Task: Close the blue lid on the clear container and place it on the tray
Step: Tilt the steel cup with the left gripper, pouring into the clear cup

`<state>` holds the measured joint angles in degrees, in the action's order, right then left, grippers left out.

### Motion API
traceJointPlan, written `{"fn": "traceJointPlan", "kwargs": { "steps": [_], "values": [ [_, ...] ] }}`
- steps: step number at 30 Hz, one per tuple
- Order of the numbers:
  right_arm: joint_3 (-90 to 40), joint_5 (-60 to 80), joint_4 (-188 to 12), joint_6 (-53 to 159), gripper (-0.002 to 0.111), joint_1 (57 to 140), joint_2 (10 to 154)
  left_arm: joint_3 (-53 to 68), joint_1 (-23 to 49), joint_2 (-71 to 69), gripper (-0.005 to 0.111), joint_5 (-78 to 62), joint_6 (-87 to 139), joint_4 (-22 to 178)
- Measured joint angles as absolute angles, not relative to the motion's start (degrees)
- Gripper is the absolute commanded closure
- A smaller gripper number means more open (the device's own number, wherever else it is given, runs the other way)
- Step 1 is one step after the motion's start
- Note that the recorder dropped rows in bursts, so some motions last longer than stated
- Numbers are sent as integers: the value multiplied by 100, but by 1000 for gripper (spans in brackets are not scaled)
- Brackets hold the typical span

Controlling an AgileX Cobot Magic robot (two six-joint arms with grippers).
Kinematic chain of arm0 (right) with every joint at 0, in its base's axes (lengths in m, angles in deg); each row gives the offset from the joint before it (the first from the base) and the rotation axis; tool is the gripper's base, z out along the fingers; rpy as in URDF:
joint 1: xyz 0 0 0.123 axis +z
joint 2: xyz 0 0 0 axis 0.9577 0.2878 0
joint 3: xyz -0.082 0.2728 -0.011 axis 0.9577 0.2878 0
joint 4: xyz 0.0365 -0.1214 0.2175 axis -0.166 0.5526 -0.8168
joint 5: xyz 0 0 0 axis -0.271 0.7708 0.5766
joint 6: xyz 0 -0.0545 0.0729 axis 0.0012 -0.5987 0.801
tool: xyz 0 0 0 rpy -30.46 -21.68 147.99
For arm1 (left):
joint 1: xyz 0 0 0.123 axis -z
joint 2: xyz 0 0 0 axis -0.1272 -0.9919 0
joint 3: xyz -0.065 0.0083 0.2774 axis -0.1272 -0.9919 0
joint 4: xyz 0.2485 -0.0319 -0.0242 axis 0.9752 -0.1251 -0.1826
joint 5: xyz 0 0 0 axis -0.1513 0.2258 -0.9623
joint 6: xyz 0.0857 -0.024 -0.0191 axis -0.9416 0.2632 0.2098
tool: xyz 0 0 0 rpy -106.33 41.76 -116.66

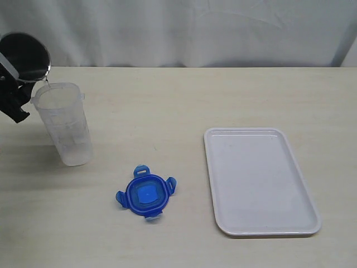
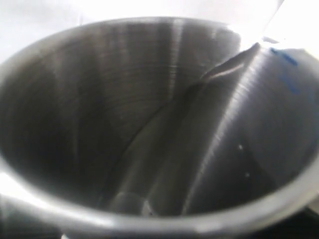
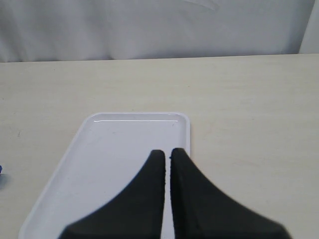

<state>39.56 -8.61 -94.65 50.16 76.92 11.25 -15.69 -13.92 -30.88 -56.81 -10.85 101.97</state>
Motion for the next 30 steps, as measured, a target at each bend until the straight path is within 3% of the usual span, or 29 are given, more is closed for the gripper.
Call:
{"fn": "traceJointPlan", "kwargs": {
  "steps": [30],
  "values": [
    [3956, -861, -9465, 5016, 104, 7692, 1125, -1569, -1392, -3088, 107, -5511, -1217, 10432]
  ]
}}
